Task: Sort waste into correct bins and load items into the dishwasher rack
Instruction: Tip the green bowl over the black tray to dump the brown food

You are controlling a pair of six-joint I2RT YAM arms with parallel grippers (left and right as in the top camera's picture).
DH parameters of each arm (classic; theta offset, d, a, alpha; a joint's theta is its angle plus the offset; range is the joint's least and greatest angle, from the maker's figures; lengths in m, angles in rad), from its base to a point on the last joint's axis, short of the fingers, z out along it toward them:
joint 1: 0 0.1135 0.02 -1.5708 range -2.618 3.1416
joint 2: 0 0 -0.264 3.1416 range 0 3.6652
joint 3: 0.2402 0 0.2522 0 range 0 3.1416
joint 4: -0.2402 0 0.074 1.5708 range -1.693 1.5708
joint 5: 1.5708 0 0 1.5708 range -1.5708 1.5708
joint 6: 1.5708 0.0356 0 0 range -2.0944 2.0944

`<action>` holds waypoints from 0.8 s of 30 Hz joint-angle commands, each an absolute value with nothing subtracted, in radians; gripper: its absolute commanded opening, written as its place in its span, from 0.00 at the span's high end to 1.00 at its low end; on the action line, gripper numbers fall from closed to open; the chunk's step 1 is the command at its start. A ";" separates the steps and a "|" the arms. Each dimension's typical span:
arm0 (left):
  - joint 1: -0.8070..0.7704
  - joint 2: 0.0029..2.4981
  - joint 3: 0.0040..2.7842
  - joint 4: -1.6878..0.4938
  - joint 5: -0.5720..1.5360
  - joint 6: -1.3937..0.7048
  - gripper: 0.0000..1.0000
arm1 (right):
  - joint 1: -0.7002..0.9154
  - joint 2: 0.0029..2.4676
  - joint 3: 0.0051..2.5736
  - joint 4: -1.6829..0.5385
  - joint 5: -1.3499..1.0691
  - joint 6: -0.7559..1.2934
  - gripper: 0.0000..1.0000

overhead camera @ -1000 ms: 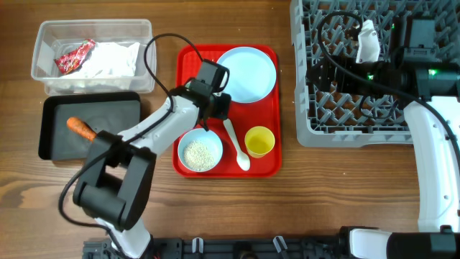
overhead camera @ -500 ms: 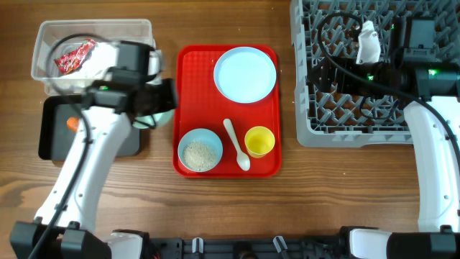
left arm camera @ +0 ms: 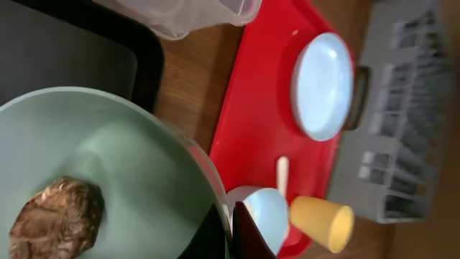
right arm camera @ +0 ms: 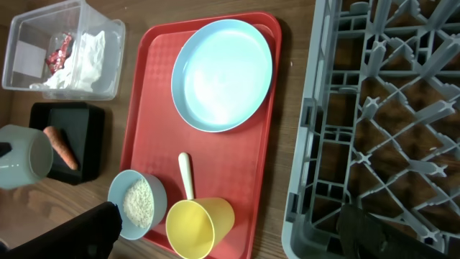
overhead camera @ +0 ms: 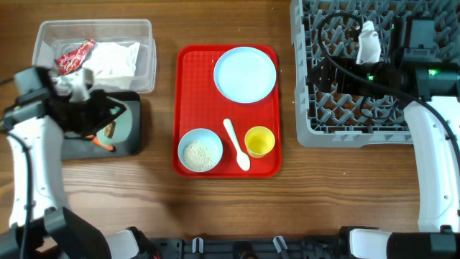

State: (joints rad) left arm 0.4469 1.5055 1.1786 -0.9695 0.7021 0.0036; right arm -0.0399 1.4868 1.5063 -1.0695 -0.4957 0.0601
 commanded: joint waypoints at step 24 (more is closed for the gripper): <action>0.733 1.808 1.111 -0.984 1.577 0.141 0.96 | -0.039 1.491 1.523 -1.089 -0.489 0.079 0.00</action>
State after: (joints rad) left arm 0.7277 1.8038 1.1160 -0.9695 1.5223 0.1448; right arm -0.0399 1.4868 1.5063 -1.0863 -0.4957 0.0677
